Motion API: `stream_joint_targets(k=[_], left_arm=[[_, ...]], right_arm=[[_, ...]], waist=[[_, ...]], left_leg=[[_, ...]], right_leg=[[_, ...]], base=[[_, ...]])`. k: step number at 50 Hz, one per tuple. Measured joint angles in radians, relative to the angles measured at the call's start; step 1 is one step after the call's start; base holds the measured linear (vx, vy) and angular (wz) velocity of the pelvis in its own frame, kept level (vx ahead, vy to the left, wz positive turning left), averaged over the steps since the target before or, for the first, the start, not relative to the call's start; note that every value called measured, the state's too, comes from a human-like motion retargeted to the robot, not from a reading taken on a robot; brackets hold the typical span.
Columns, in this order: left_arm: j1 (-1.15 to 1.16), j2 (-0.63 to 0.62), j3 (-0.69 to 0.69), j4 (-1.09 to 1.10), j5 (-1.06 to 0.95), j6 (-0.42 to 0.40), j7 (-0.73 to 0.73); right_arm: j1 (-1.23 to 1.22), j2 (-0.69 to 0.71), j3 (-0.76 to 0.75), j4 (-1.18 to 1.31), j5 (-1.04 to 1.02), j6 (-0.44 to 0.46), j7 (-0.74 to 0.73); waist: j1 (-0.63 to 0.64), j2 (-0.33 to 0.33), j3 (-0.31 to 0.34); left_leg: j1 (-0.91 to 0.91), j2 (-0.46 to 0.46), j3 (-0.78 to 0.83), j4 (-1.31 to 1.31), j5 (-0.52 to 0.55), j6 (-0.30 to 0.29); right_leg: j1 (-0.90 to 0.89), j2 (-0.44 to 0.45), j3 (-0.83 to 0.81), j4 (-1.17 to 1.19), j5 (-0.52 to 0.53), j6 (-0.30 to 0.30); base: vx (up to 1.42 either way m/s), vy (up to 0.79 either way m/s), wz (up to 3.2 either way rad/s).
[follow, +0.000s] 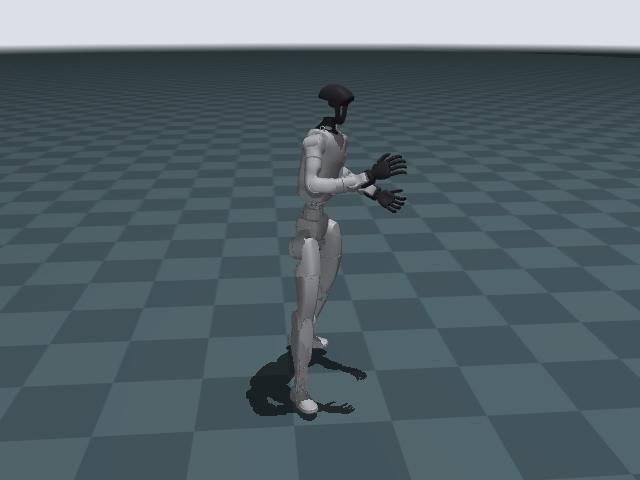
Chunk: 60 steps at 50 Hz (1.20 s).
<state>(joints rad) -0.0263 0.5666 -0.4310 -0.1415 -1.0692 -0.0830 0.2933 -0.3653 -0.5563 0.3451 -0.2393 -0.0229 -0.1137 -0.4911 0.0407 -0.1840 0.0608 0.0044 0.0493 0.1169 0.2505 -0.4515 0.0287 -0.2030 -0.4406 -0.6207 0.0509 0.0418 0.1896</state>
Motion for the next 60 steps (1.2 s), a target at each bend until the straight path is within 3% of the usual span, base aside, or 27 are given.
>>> stream_joint_targets(k=[3,5,8,10,12,13,15,17,19,23,27,30,32,34,35,37,40,43,45,47,50,52,53,55,57,58,60], left_arm=[[-0.019,-0.02,-0.023,0.033,-0.08,0.013,-0.107],[-0.028,-0.027,-0.043,0.055,-0.111,-0.024,-0.12],[-0.056,-0.009,-0.094,0.107,0.051,-0.275,0.135],[-0.078,0.008,-0.13,0.141,0.188,-0.366,0.329],[-0.07,0.015,-0.16,0.12,0.032,-0.332,0.244],[-0.066,0.024,-0.164,0.106,-0.152,-0.267,0.094],[-0.071,0.068,-0.157,0.124,-0.411,-0.033,-0.196],[-0.098,0.131,-0.163,0.151,-0.412,0.134,-0.339],[-0.133,0.198,-0.178,0.16,-0.32,0.195,-0.393],[-0.217,0.334,-0.243,0.102,-0.031,0.18,-0.351],[-0.298,0.421,-0.298,-0.004,0.227,0.127,-0.228],[-0.222,0.38,-0.275,-0.04,0.391,0.091,-0.088],[-0.089,0.281,-0.156,-0.036,0.522,0.084,0.011],[0.1,0.142,0.059,-0.067,0.664,0.082,0.045],[0.203,0.07,0.184,-0.105,0.721,0.082,0.029],[0.359,0.004,0.364,-0.236,0.728,0.084,-0.059],[0.497,0.152,0.409,-0.44,0.675,0.061,-0.037],[0.412,0.485,0.241,-0.555,0.7,-0.039,0.044],[0.335,0.636,0.153,-0.581,0.692,-0.124,0.035],[0.346,0.678,0.187,-0.571,0.643,-0.165,0.054],[0.41,0.608,0.338,-0.496,0.604,-0.152,0.196],[0.456,0.544,0.394,-0.411,0.622,-0.131,0.306],[0.488,0.526,0.408,-0.356,0.641,-0.119,0.326],[0.558,0.495,0.44,-0.221,0.65,-0.072,0.277],[0.611,0.44,0.487,-0.077,0.641,-0.006,0.125],[0.624,0.396,0.51,-0.004,0.63,0.033,0.051],[0.613,0.267,0.531,0.15,0.555,0.091,-0.05]], right_arm=[[-0.047,0.001,0.131,-0.017,-0.12,0.002,0.077],[-0.079,0.008,0.21,-0.011,-0.166,-0.004,0.109],[-0.124,0.027,0.317,0.024,-0.221,-0.027,0.077],[-0.151,0.035,0.382,0.046,-0.273,-0.039,0.063],[-0.177,0.043,0.444,0.062,-0.323,-0.026,0.107],[-0.197,0.05,0.478,0.073,-0.337,-0.014,0.147],[-0.229,0.064,0.539,0.091,-0.333,0.009,0.241],[-0.249,0.08,0.588,0.113,-0.316,0.021,0.316],[-0.258,0.103,0.622,0.148,-0.307,0.03,0.357],[-0.225,0.159,0.644,0.227,-0.315,0.062,0.336],[-0.211,0.187,0.625,0.241,-0.353,0.095,0.275],[-0.178,0.199,0.611,0.231,-0.392,0.107,0.285],[-0.164,0.208,0.587,0.235,-0.393,0.101,0.344],[-0.15,0.221,0.559,0.224,-0.39,0.081,0.434],[-0.14,0.231,0.542,0.21,-0.395,0.066,0.476],[-0.102,0.236,0.511,0.143,-0.39,0.038,0.502],[-0.029,0.149,0.526,-0.023,-0.2,0.02,0.424],[-0.135,-0.122,0.621,-0.154,0.325,0.011,0.41],[-0.289,-0.336,0.714,-0.127,0.682,0.021,0.495],[-0.41,-0.535,0.729,0.045,0.9,0.051,0.545],[-0.534,-0.726,0.513,0.516,1.078,0.08,0.373],[-0.722,-0.749,0.256,0.947,1.193,0.093,0.189],[-0.874,-0.751,0.096,1.168,1.23,0.105,0.125],[-1.171,-0.83,-0.147,1.424,1.295,0.123,0.112],[-1.326,-0.905,-0.223,1.508,1.361,0.108,0.132],[-1.351,-0.922,-0.21,1.542,1.371,0.112,0.137],[-1.352,-0.901,-0.123,1.589,1.387,0.108,0.134]], waist=[[-0.001,-0.005,0.024],[-0.004,-0.005,0.04],[-0.008,-0.004,0.065],[-0.005,-0.004,0.083],[0.005,-0.001,0.107],[0.01,0.003,0.121],[0.02,0.009,0.148],[0.03,0.019,0.17],[0.04,0.032,0.196],[0.088,0.071,0.282],[0.158,0.13,0.442],[0.155,0.21,0.459],[0.137,0.262,0.459],[0.125,0.284,0.458],[0.125,0.284,0.457],[0.153,0.238,0.404],[0.173,0.094,0.22],[0.067,0.001,0.111],[-0.028,0.034,0.094],[-0.137,0.093,0.15],[-0.199,0.19,0.256],[-0.136,0.2,0.325],[-0.083,0.192,0.362],[0.022,0.166,0.39],[0.091,0.158,0.378],[0.11,0.158,0.369],[0.12,0.175,0.355]], left_leg=[[0.015,0.003,0.006,-0.011,-0.006,-0.005],[0.02,0.008,0.003,-0.022,-0.007,-0.009],[0.013,0.021,-0.012,-0.035,0.001,-0.009],[0.002,0.032,-0.024,-0.042,0.009,-0.008],[-0.01,0.049,-0.034,-0.046,0.017,-0.014],[-0.017,0.06,-0.037,-0.047,0.019,-0.02],[-0.034,0.082,-0.045,-0.047,0.026,-0.032],[-0.057,0.109,-0.058,-0.047,0.037,-0.04],[-0.088,0.141,-0.078,-0.041,0.048,-0.044],[-0.157,0.209,-0.11,0.039,0.043,-0.06],[-0.247,0.262,-0.105,0.312,-0.02,-0.096],[-0.35,0.323,-0.121,0.483,-0.084,-0.143],[-0.358,0.37,-0.125,0.483,-0.102,-0.164],[-0.294,0.422,-0.101,0.39,-0.051,-0.176],[-0.236,0.451,-0.082,0.315,0.002,-0.18],[-0.078,0.499,-0.037,0.108,0.208,-0.169],[0.048,0.495,-0.069,-0.023,0.458,-0.118],[-0.062,0.367,-0.232,0.279,0.304,-0.139],[-0.241,0.295,-0.279,0.519,0.137,-0.206],[-0.41,0.234,-0.172,0.628,0.047,-0.196],[-0.532,0.304,0.097,0.671,-0.064,-0.036],[-0.494,0.338,0.022,0.704,-0.101,0.004],[-0.424,0.351,-0.053,0.697,-0.109,-0.039],[-0.268,0.38,-0.114,0.637,-0.117,-0.11],[-0.195,0.447,-0.077,0.597,-0.062,-0.115],[-0.186,0.478,-0.057,0.595,-0.014,-0.089],[-0.19,0.546,-0.053,0.584,0.096,-0.05]], right_leg=[[-0.005,0.001,0.009,0.021,-0.006,0.002],[-0.009,0.003,0.008,0.038,-0.009,0.003],[-0.019,0.009,-0.006,0.06,-0.012,-0.004],[-0.028,0.016,-0.017,0.075,-0.02,-0.018],[-0.039,0.029,-0.021,0.091,-0.035,-0.043],[-0.049,0.035,-0.018,0.104,-0.043,-0.056],[-0.074,0.047,-0.004,0.134,-0.051,-0.077],[-0.111,0.057,0.036,0.177,-0.048,-0.083],[-0.164,0.074,0.12,0.236,-0.048,-0.07],[-0.268,0.095,0.281,0.364,-0.103,-0.008],[-0.346,-0.03,0.249,0.436,-0.185,-0.031],[-0.483,-0.111,0.272,0.456,-0.224,-0.045],[-0.563,-0.133,0.294,0.495,-0.209,-0.055],[-0.601,-0.125,0.284,0.559,-0.182,-0.055],[-0.603,-0.11,0.268,0.596,-0.18,-0.049],[-0.579,-0.049,0.223,0.662,-0.237,-0.033],[-0.541,0.061,0.158,0.737,-0.287,-0.04],[-0.504,0.158,0.205,0.885,-0.101,0.033],[-0.533,0.218,0.264,1.0,0.031,0.072],[-0.531,0.095,0.277,1.04,-0.005,0.034],[-0.506,-0.144,0.228,0.761,-0.175,-0.055],[-0.44,-0.211,0.249,0.383,-0.224,-0.01],[-0.384,-0.234,0.248,0.232,-0.205,0.025],[-0.334,-0.284,0.213,0.094,-0.004,0.048],[-0.331,-0.291,0.116,0.138,0.228,0.07],[-0.349,-0.291,0.093,0.211,0.258,0.064],[-0.441,-0.271,0.117,0.452,0.146,0.024]], base=[[-0.04,0.08,-0.14],[0.0,0.0,0.0],[-0.02,-0.03,0.18],[-0.04,-0.09,0.32],[-0.04,-0.13,0.28],[-0.04,-0.17,0.23],[-0.03,-0.2,0.23],[-0.03,-0.25,0.29],[-0.02,-0.31,0.38],[-0.02,-0.4,0.22],[0.01,-0.45,-0.38],[0.14,-0.48,-0.33],[0.31,-0.6,-0.31],[0.46,-0.8,-0.58],[0.61,-1.0,-0.82],[0.75,-1.18,-1.0],[0.95,-1.38,-1.02],[0.96,-1.42,-0.26],[0.72,-1.26,0.74],[0.54,-1.05,1.93],[0.4,-1.08,1.6],[0.5,-1.32,0.2],[0.66,-1.43,-0.59],[0.74,-1.4,-0.95],[0.61,-1.19,-0.77],[0.5,-0.98,-0.56],[0.39,-0.88,-0.5]])
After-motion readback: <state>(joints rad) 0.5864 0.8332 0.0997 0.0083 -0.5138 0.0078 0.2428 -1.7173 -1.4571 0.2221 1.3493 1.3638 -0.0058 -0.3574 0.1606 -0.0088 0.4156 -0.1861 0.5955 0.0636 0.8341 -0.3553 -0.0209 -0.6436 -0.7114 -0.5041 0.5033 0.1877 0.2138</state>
